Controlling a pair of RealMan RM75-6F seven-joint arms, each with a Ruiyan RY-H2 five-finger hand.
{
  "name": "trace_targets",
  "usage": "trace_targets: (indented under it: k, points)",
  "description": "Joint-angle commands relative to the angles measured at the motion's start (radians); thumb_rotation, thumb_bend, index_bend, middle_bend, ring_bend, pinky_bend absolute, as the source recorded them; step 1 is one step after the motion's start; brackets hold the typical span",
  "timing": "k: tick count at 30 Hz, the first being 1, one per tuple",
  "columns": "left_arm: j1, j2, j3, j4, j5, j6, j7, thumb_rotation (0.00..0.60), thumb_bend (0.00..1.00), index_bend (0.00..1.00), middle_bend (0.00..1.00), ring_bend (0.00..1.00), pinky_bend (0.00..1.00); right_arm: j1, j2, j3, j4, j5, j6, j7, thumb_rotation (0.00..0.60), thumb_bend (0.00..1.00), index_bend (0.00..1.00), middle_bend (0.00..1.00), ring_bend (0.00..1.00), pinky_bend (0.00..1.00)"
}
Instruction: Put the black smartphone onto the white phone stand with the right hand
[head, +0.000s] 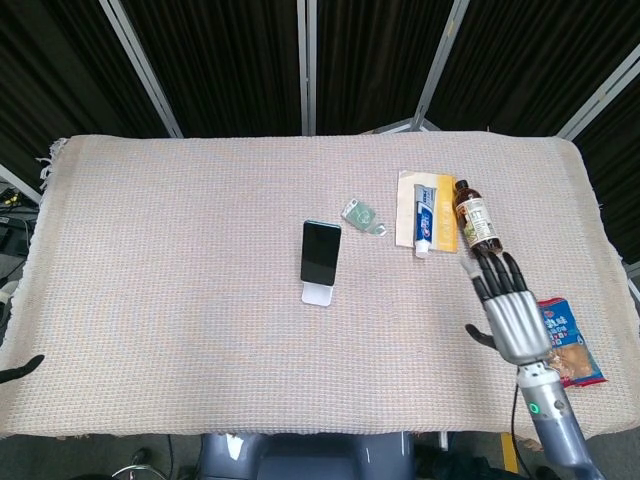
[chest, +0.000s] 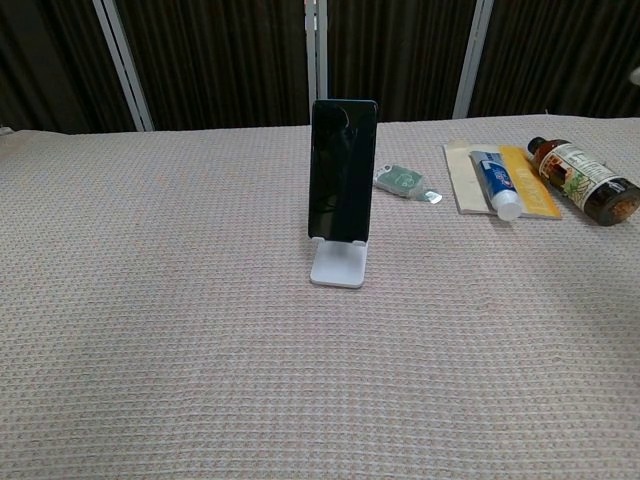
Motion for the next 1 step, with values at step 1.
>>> trace_targets:
  k: [1]
  points:
    - [0.004, 0.004, 0.004, -0.004, 0.011, 0.010, -0.007, 0.600, 0.00, 0.00, 0.00, 0.00, 0.00, -0.092, 0.009, -0.037, 0.057, 0.041, 0.051, 0.071, 0.600, 0.00, 0.00, 0.00, 0.00, 0.00]
